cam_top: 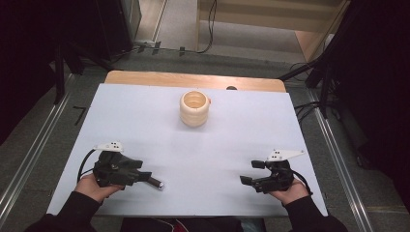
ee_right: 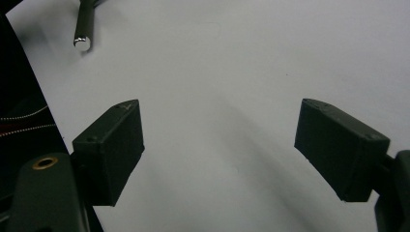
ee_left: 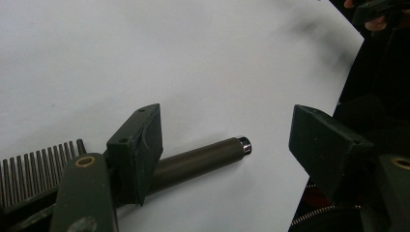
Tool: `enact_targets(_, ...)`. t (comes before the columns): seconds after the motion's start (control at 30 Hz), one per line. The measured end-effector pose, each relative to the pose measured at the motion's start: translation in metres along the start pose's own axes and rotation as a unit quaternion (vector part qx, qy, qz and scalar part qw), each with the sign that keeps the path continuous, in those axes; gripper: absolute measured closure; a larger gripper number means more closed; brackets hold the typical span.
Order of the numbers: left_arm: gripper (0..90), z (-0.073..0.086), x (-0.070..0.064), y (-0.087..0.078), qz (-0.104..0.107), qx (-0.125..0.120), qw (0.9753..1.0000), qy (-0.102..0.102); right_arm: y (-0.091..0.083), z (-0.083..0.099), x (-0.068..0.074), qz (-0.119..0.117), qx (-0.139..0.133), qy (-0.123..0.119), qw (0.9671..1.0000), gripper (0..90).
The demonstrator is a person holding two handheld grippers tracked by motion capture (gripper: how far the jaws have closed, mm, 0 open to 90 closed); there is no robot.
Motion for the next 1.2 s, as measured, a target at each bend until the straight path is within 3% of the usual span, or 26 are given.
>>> enact_targets(0.5, 28.2, -0.0005, 0.0006, 0.0002, -0.001, 0.000, 1.0000, 0.000, -0.0012, -0.0012, -0.0022, -0.007, -0.009, 0.015, 0.9998, 15.7)
enact_targets(1.2, 28.3, -0.0001, -0.0001, 0.0004, -0.003, 0.001, 1.0000, 0.001, -0.0017, -0.0012, -0.0024, -0.006, -0.011, 0.014, 0.9998, 15.7)
Point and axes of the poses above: each handheld gripper's, and its own axes: y roughly forward along the jaws, z roughly out of its underside, x roughly to its left, the point moved 6 cm from there along y, roughly forward along the jaws, and after that the axes turned 12 degrees about z, right-handed, at the moved point
